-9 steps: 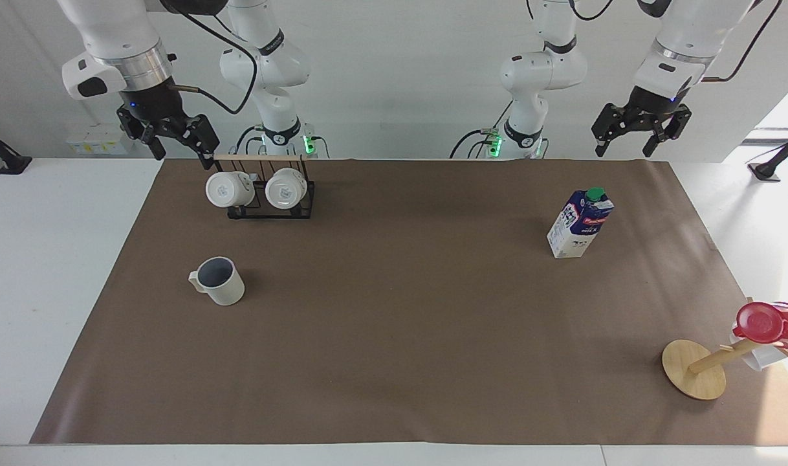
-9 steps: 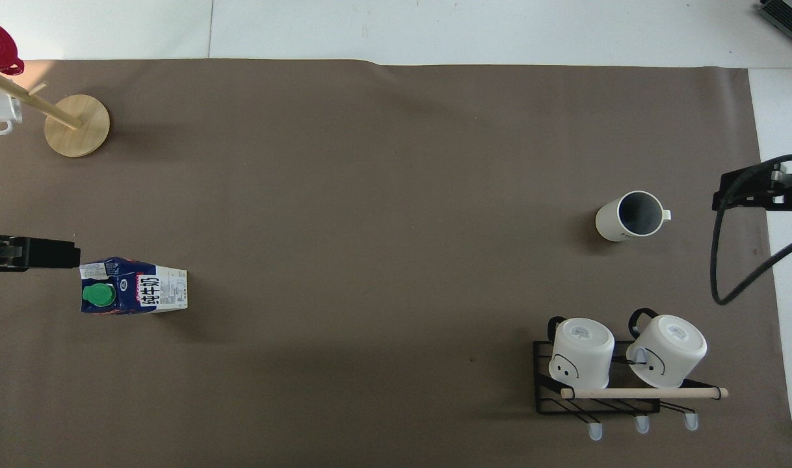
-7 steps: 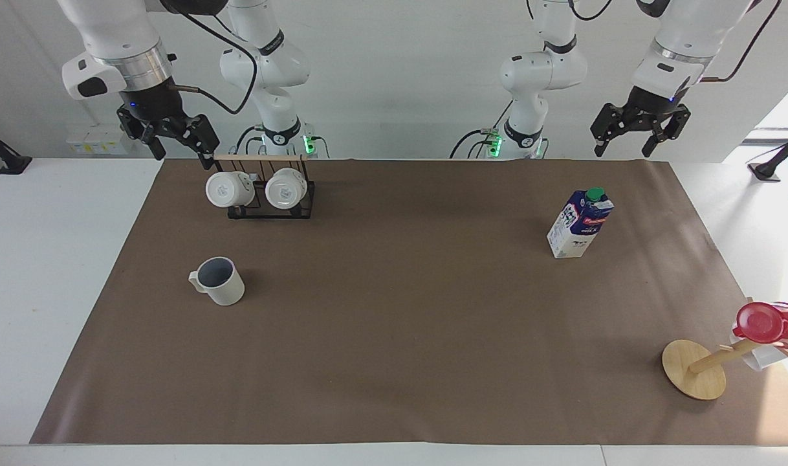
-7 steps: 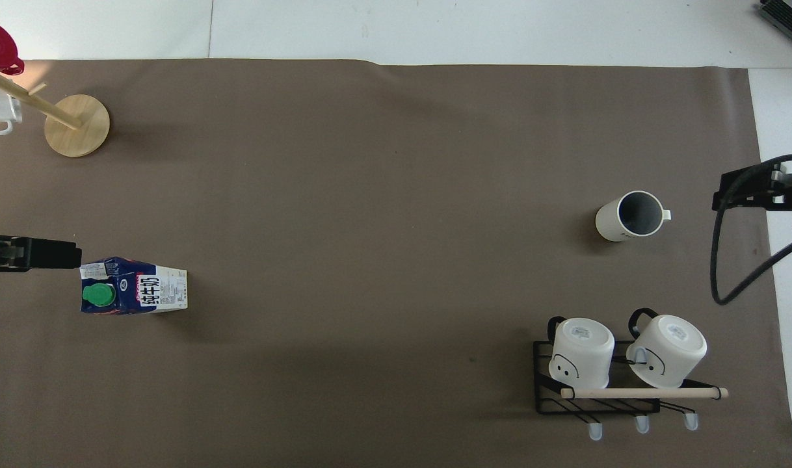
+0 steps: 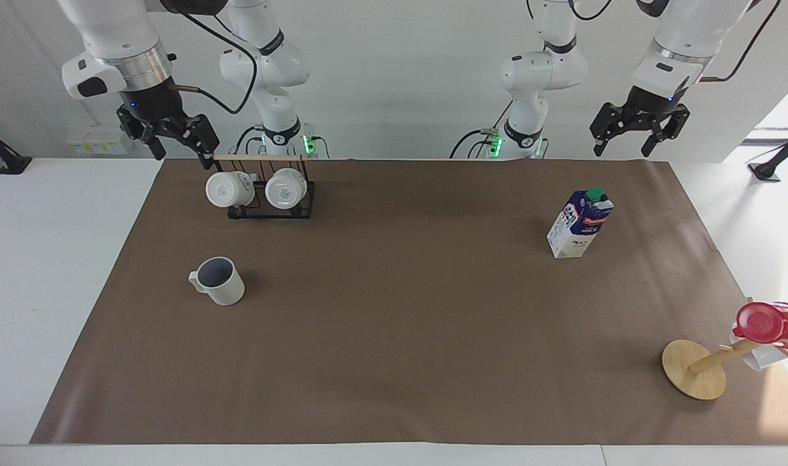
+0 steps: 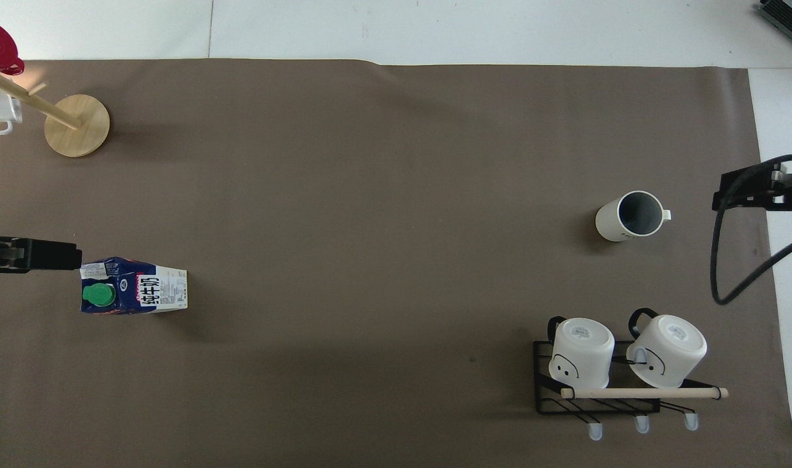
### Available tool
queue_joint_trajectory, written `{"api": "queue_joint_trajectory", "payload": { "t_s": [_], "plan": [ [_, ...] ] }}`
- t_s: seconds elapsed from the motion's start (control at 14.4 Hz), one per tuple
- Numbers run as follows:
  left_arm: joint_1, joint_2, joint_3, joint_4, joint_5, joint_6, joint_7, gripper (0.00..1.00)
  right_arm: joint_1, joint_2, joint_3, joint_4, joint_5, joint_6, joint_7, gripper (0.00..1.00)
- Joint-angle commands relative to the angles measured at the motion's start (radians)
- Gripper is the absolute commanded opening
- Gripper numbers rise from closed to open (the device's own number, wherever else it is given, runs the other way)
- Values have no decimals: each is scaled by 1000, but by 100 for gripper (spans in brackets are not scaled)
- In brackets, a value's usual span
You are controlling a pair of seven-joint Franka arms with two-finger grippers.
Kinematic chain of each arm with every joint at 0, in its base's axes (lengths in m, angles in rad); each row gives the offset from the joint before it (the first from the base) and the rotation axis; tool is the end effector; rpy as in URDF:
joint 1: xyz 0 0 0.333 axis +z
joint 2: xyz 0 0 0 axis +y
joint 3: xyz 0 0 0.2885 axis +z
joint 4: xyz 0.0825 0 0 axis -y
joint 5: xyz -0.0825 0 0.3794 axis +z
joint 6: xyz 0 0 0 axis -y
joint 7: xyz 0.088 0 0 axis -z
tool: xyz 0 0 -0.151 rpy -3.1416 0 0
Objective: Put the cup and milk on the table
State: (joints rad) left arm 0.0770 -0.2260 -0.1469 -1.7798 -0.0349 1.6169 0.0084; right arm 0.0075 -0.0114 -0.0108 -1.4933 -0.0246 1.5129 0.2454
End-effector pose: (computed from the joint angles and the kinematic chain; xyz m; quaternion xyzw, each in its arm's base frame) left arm 0.4897 -0.0456 0.5751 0.9988 -0.0375 0.0303 0.0019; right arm 0.5424 -0.0057 0.5901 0.9920 -0.1249 0.0169 0.0102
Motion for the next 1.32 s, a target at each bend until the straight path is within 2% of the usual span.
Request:
{"api": "queue_joint_trajectory", "payload": {
  "t_s": [0.0, 1.25],
  "plan": [
    [-14, 0, 9, 19, -11, -19, 1, 100, 3, -10, -8, -2, 17, -8, -18, 100],
    [-16, -1, 9, 19, -13, -38, 10, 100, 2, -10, -8, -2, 17, -8, -18, 100]
  ]
}}
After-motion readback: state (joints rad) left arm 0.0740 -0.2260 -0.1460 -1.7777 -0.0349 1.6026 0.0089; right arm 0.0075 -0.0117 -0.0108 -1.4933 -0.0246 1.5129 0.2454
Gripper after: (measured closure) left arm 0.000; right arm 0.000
